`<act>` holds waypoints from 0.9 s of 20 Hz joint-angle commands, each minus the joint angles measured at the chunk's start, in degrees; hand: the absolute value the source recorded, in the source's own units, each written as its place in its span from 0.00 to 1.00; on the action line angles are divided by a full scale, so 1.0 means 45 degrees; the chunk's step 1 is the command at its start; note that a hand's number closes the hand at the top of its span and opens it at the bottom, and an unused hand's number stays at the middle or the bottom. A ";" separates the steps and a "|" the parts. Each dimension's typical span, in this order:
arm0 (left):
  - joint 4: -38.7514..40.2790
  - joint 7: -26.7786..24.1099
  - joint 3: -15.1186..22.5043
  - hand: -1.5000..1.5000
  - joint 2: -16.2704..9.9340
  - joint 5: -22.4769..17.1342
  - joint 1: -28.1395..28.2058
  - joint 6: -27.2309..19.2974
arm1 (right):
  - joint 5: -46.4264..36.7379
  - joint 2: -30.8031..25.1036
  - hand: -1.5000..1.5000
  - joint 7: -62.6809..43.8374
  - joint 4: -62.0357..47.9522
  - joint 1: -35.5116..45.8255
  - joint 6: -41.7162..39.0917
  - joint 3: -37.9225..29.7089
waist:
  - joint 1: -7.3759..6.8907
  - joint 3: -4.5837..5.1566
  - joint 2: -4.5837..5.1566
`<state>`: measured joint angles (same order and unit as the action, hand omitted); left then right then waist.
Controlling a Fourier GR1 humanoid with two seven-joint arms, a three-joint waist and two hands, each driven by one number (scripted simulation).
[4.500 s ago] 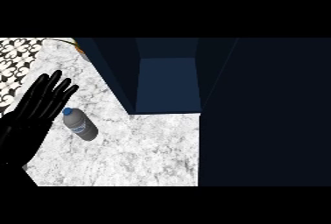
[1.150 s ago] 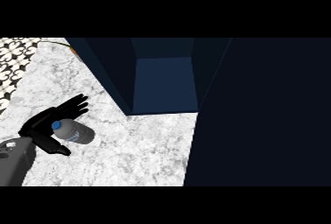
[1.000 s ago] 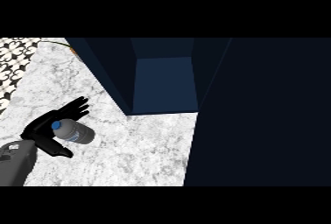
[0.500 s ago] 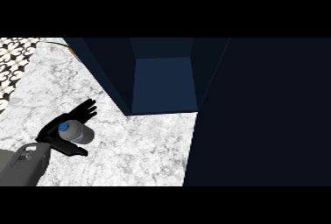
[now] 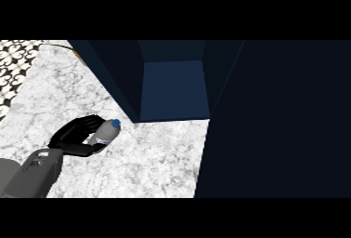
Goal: Pick up the bottled water, place it into the cabinet and close the cabinet
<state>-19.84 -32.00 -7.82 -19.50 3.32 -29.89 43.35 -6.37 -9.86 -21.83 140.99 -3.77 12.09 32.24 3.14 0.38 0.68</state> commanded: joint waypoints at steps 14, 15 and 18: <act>-0.3020 -0.4434 -0.0303 1.00 0.2949 0.0484 0.1728 -0.8817 | -0.0465 -0.0406 0.00 -0.0264 0.0680 -0.0356 0.0571 -0.0229 | -0.0685 -0.0073 -0.0233; -0.3152 -0.4706 -0.0289 1.00 0.3421 0.0530 0.1790 -0.9403 | -0.0510 -0.0874 0.00 -0.0256 0.1549 -0.1227 0.0437 0.0078 | -0.0493 -0.0079 -0.0269; -0.4483 -0.3821 -0.0081 1.00 0.4239 0.0091 0.1789 -0.9125 | -0.1075 -0.0600 0.00 -0.0783 0.1641 -0.0976 0.0807 0.0527 | -0.0672 -0.0087 -0.0253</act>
<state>-34.29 -50.75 -8.24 -4.48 5.01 -22.93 6.17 -5.94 -11.69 -21.73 141.33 -5.58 14.97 32.20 0.53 0.07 -0.31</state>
